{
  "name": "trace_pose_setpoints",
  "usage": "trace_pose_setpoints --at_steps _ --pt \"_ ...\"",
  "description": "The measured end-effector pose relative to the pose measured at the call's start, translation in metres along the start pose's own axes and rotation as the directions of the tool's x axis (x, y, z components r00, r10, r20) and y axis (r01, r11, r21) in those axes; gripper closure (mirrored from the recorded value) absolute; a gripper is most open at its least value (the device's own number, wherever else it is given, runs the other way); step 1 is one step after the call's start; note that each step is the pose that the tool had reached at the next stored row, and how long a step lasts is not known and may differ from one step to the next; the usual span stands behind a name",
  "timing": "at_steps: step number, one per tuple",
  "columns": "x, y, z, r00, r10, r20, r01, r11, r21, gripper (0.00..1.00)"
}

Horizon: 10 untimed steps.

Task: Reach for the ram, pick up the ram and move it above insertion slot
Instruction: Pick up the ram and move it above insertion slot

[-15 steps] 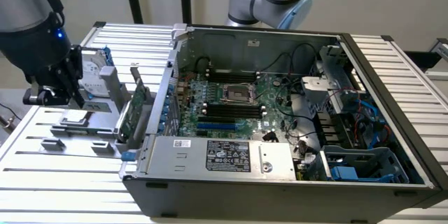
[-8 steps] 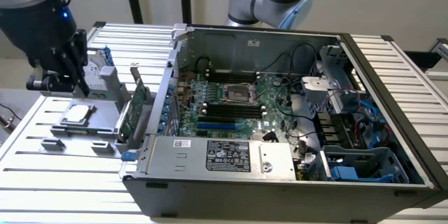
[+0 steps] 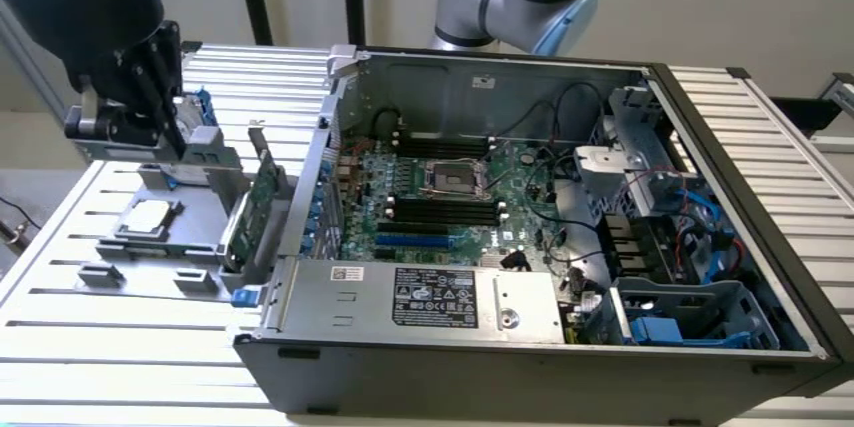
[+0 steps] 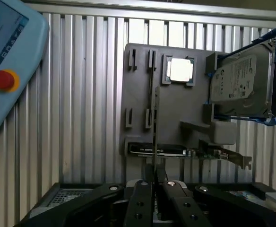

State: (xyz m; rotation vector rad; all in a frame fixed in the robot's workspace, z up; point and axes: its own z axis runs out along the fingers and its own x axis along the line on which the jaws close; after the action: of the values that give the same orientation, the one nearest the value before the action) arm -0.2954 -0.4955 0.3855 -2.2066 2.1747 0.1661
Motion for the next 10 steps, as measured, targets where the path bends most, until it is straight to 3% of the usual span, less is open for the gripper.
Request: trace_pose_setpoints --at_steps 6,10 --pt "-0.002 -0.0237 -0.0189 0.9999 -0.004 0.0146 0.004 1.0000 -0.0006 0.86" --pt "-0.002 -0.0402 -0.0261 0.9998 -0.006 0.0205 0.006 1.0000 -0.0017 0.86"
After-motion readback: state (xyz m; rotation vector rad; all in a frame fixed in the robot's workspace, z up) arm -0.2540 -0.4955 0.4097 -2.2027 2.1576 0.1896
